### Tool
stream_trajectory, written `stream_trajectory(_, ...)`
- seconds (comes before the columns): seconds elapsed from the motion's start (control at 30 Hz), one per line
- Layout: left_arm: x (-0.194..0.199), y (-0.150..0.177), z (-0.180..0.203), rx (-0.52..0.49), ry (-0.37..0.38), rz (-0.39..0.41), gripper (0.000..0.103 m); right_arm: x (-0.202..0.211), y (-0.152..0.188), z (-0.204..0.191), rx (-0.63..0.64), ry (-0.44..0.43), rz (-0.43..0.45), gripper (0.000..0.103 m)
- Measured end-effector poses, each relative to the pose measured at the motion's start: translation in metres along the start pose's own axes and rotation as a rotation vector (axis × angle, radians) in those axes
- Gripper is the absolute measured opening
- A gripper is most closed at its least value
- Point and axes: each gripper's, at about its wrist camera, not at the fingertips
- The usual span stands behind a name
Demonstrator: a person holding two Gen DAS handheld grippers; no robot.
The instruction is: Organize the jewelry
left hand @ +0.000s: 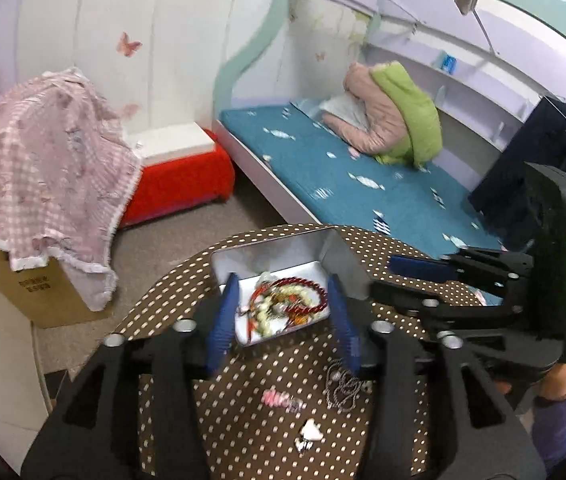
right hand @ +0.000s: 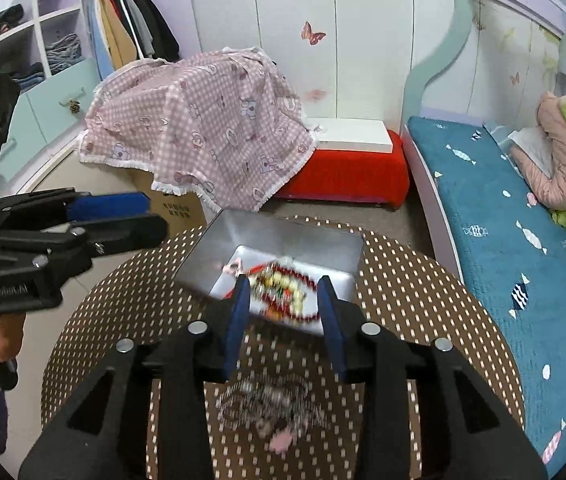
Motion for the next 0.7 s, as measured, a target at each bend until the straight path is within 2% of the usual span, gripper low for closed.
stream_trajectory(0.13,0.015,0.033,0.002,0.002,-0.053,0.022,0.052,0.019,0.028,-0.001,-0.013,0.002,0.01,0.039)
stream_trajectory(0.23,0.013,0.062,0.003,0.021,-0.081,-0.008,0.053,0.026,0.05,0.0,-0.047,0.005,0.006,0.04)
stream_trajectory(0.43,-0.003,0.116,0.013,0.033,-0.04,-0.097,0.053,0.027,0.086,0.004,-0.099,0.02,-0.016,0.043)
stream_trajectory(0.57,-0.016,0.134,0.022,0.027,-0.028,-0.141,0.053,0.021,0.104,0.01,-0.164,0.007,-0.034,0.049)
stream_trajectory(0.7,-0.027,0.142,0.029,0.011,-0.037,-0.164,0.053,0.017,0.115,0.011,-0.189,0.001,-0.046,0.049)
Point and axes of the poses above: each gripper's, at about its wrist camera, not at the fingertips, and x roughly against the way its jaws point, z to its right, y to its underside, and after that the axes turned 2 degrees about -y, right-handed
